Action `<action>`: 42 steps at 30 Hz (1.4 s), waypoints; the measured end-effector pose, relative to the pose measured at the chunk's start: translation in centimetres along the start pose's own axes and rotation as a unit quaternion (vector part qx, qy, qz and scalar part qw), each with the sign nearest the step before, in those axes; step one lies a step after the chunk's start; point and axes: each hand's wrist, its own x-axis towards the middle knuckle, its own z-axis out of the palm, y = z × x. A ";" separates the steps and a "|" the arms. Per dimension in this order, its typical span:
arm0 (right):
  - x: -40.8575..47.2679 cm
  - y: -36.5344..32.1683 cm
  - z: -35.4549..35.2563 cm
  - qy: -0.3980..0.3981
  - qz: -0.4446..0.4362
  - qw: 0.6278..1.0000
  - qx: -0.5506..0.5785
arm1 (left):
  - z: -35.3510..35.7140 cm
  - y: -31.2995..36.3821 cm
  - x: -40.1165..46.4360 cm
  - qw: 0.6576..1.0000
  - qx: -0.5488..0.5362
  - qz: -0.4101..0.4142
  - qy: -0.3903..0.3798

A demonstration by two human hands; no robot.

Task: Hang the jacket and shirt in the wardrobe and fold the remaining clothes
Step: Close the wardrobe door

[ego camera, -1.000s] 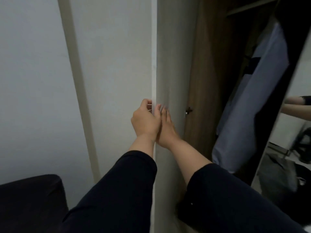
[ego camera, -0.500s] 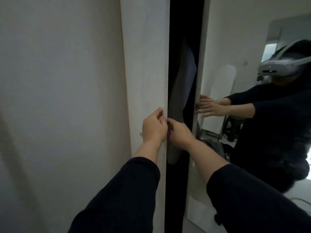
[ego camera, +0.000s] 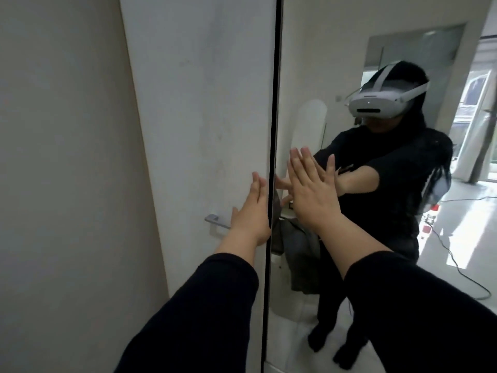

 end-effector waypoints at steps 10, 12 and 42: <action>0.9 0.6 2.4 0.047 -0.012 0.999 -0.014 | 1.6 0.0 3.4 0.998 0.053 -0.022 -0.017; 0.6 0.6 1.7 0.045 -0.010 0.999 -0.013 | 1.8 0.2 3.5 0.999 0.037 -0.025 -0.022; -29.8 21.1 -4.2 -0.187 0.369 0.908 -0.071 | 13.0 31.0 -6.5 0.910 -0.254 0.319 0.072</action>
